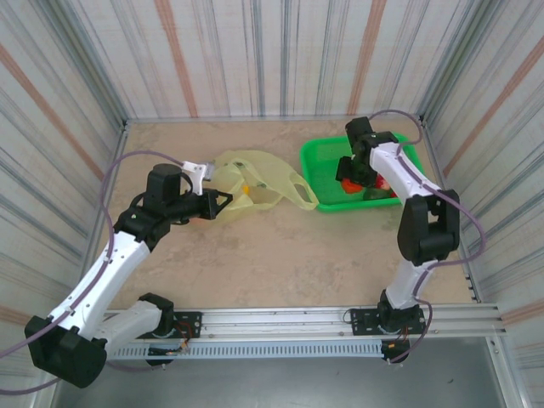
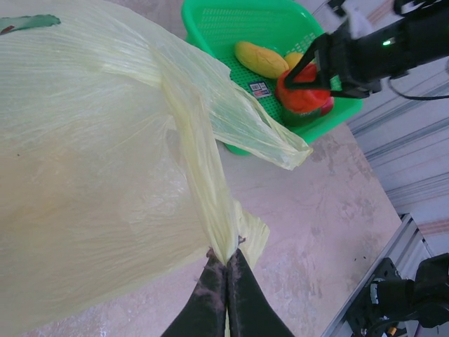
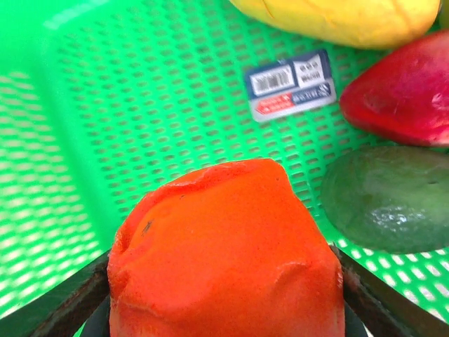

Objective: Place the fake fruits into the plastic bag and tie a complex knot

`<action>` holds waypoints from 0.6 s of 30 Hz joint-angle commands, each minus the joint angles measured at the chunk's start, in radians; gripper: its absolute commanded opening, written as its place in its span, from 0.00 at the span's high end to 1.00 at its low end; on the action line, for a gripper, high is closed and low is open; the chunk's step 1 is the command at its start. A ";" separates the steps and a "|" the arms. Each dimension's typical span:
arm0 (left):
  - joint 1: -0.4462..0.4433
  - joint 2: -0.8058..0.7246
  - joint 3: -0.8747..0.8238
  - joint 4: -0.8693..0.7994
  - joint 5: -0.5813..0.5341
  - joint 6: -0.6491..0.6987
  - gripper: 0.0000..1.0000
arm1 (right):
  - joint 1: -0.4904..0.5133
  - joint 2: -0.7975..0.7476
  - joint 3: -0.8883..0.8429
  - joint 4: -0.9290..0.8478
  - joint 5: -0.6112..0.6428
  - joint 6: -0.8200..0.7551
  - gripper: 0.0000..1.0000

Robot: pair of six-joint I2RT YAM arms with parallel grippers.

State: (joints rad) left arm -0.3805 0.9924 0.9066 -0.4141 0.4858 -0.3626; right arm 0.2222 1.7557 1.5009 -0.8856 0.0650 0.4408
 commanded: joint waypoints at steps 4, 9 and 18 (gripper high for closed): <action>0.008 -0.041 -0.014 0.012 -0.037 0.009 1.00 | 0.111 -0.220 -0.015 0.157 -0.234 -0.004 0.45; 0.006 -0.066 -0.016 0.003 -0.039 -0.019 1.00 | 0.310 -0.247 0.022 0.245 -0.299 -0.046 0.49; 0.006 -0.116 -0.018 -0.028 -0.044 -0.060 1.00 | 0.481 -0.097 0.048 0.339 -0.386 -0.060 0.51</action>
State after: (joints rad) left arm -0.3805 0.8921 0.8967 -0.4202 0.4511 -0.4015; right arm 0.6815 1.6146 1.5253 -0.5926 -0.2771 0.4061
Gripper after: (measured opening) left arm 0.058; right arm 0.678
